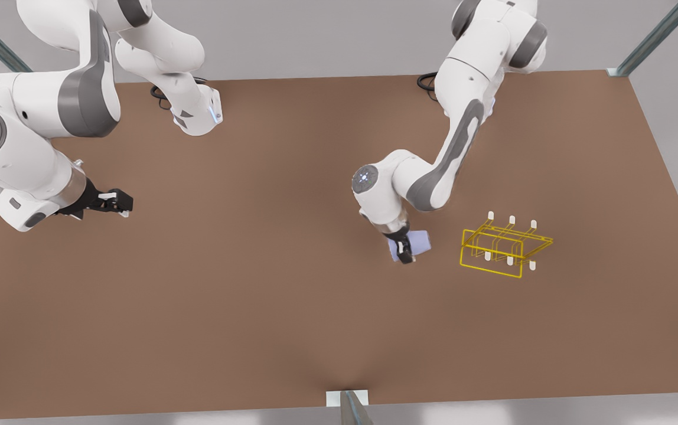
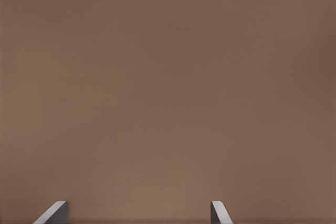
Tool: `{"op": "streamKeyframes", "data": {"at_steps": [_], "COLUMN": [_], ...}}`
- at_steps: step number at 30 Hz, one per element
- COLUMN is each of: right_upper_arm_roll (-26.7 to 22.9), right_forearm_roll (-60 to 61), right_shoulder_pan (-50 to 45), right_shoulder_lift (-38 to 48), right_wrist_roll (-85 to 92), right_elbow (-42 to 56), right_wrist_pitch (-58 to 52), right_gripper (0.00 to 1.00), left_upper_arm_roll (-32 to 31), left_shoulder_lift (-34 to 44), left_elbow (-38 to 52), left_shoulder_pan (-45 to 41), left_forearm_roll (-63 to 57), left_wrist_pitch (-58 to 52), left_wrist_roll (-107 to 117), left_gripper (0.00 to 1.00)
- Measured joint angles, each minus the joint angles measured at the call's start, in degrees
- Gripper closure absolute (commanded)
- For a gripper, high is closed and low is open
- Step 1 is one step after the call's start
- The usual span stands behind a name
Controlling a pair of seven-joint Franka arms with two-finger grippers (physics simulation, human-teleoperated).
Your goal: Place the cup on the cup holder
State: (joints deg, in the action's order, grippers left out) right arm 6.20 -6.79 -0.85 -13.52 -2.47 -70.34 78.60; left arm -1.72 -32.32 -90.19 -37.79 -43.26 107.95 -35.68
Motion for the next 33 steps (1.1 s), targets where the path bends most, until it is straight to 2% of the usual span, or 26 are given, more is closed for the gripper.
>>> {"op": "streamKeyframes", "data": {"at_steps": [2, 5, 10, 17, 24, 33], "right_upper_arm_roll": [0.0, 0.0, 0.0, -0.1, -0.1, -0.1], "right_forearm_roll": [-0.1, -0.1, -0.1, 0.0, 0.4, 0.6], "right_shoulder_pan": [0.0, 0.0, 0.0, 0.2, 0.7, 0.9], "right_shoulder_lift": [0.0, 0.0, 0.0, -0.4, -1.5, -1.9], "right_wrist_roll": [-0.1, -0.2, -0.3, -0.2, -0.3, -0.4], "right_elbow": [0.0, 0.0, 0.0, -0.1, -0.2, -0.1], "right_wrist_pitch": [0.0, 0.0, 0.0, 0.0, 0.1, 0.1], "right_gripper": [0.0, 0.0, 0.0, 0.0, 0.0, 0.0], "left_upper_arm_roll": [-0.1, 0.3, 3.1, 5.2, 4.2, 4.1], "left_shoulder_lift": [-1.6, -5.6, -9.4, -9.4, -10.5, -13.1], "left_elbow": [0.3, -0.5, -5.0, -8.9, -8.7, -4.8], "left_shoulder_pan": [-1.9, -2.1, -0.7, 2.4, 2.6, 2.8], "left_forearm_roll": [-18.4, -37.8, -51.5, -54.4, -47.7, -45.4], "left_wrist_pitch": [-10.0, -21.9, -35.2, -41.9, -41.8, -40.6], "left_wrist_roll": [-1.4, -3.4, -5.9, -7.6, -7.2, -6.2], "left_gripper": [0.41, 0.41, 0.41, 0.4, 0.4, 0.4]}}
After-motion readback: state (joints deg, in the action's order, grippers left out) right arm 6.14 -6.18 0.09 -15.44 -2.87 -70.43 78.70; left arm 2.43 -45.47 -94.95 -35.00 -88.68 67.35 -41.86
